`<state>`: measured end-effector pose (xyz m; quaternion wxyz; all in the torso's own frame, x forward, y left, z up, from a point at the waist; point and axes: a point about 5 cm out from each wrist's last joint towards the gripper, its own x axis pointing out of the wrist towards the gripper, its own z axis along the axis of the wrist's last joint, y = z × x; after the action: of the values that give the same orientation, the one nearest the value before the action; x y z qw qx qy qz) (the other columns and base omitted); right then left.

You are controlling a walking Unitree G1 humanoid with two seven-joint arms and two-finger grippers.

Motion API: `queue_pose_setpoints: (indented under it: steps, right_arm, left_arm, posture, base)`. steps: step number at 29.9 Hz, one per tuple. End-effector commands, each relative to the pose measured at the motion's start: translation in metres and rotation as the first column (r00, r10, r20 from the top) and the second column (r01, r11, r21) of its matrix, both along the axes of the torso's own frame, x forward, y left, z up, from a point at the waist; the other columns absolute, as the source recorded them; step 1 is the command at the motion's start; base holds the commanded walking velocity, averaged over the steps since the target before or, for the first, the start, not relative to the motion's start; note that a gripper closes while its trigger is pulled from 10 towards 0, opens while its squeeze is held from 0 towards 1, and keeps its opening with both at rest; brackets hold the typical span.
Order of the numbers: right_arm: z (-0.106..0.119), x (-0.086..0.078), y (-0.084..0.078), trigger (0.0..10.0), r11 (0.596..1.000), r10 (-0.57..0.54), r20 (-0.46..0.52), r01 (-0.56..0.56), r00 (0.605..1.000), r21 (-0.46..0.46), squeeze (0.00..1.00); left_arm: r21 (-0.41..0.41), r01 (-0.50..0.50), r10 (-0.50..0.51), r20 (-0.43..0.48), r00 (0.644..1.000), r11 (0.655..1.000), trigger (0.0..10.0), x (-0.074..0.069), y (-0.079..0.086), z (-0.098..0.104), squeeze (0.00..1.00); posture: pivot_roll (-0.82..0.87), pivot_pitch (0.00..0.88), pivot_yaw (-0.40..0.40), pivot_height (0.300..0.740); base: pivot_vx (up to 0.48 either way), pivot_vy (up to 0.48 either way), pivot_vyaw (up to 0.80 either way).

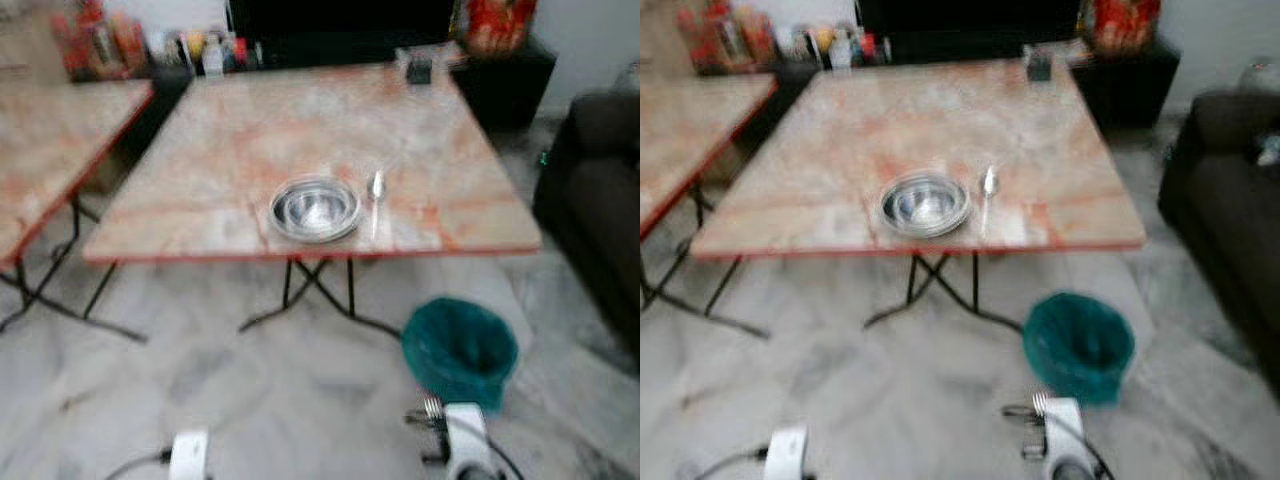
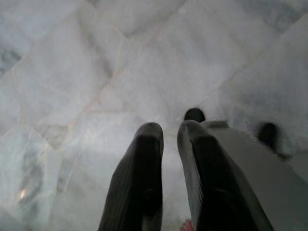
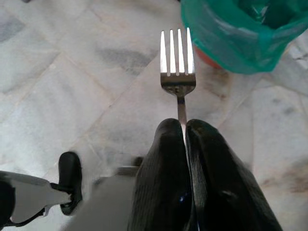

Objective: Setting the table

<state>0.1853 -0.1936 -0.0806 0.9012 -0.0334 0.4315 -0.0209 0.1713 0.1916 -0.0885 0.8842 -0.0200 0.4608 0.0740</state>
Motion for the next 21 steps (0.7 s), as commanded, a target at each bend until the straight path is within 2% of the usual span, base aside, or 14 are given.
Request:
queue_pose_setpoints:
  steps: [1, 7, 9, 13, 14, 16, 20, 21]
  right_arm:
    - [0.001, 0.002, 0.000, 10.0, 1.000, -0.011, 0.015, 0.011, 1.000, 0.005, 0.00]
    - [0.011, 0.014, -0.003, 10.0, 0.999, -0.032, 0.124, 0.031, 0.992, 0.010, 0.00]
    - [0.021, 0.026, -0.006, 10.0, 0.999, -0.030, 0.229, 0.034, 0.973, -0.013, 0.00]
    - [0.033, 0.036, -0.008, 10.0, 1.000, -0.015, 0.336, 0.023, 0.942, -0.021, 0.00]
    - [0.041, 0.041, -0.007, 10.0, 0.999, 0.010, 0.410, 0.004, 0.912, -0.033, 0.00]
    - [0.048, 0.043, -0.004, 10.0, 0.998, 0.057, 0.478, -0.033, 0.876, -0.058, 0.00]
    - [0.050, 0.043, -0.004, 10.0, 0.997, 0.068, 0.495, -0.042, 0.866, -0.063, 0.00]
    - [0.052, 0.043, -0.002, 10.0, 0.996, 0.082, 0.515, -0.056, 0.853, -0.065, 0.00]
  left_arm:
    - [-0.004, -0.019, 0.019, -0.002, 1.000, 1.000, 10.0, -0.002, 0.002, 0.000, 0.00]
    - [-0.009, -0.021, 0.021, 0.006, 1.000, 1.000, 10.0, 0.000, 0.003, 0.000, 0.00]
    - [-0.010, -0.025, 0.025, 0.013, 1.000, 1.000, 10.0, 0.001, 0.004, 0.001, 0.00]
    - [-0.005, -0.023, 0.023, 0.011, 1.000, 1.000, 10.0, 0.000, 0.006, 0.001, 0.00]
    - [-0.002, -0.015, 0.015, 0.009, 1.000, 1.000, 10.0, -0.001, 0.007, 0.001, 0.00]
    - [0.000, -0.012, 0.012, 0.009, 1.000, 1.000, 10.0, -0.001, 0.007, 0.001, 0.00]
    - [0.000, -0.012, 0.012, 0.010, 1.000, 1.000, 10.0, -0.001, 0.007, 0.001, 0.00]
    - [-0.001, -0.008, 0.008, 0.010, 1.000, 1.000, 10.0, -0.001, 0.007, 0.001, 0.00]
  posture:
    - [-0.05, 0.049, 0.062, 0.740]
    - [-0.04, 0.045, 0.062, 0.740]
    - [-0.04, 0.046, 0.066, 0.740]
    - [-0.05, 0.050, 0.074, 0.740]
    - [-0.06, 0.053, 0.078, 0.740]
    - [-0.06, 0.058, 0.081, 0.740]
    - [-0.06, 0.058, 0.081, 0.740]
    - [-0.07, 0.061, 0.082, 0.740]
  base:
    - [0.000, 0.000, 0.00]
    - [0.000, 0.000, 0.00]
    - [0.000, 0.000, 0.00]
    - [0.000, 0.000, 0.00]
    - [0.000, 0.000, 0.00]
    - [0.000, 0.000, 0.00]
    - [0.000, 0.000, 0.00]
    - [0.000, 0.000, 0.00]
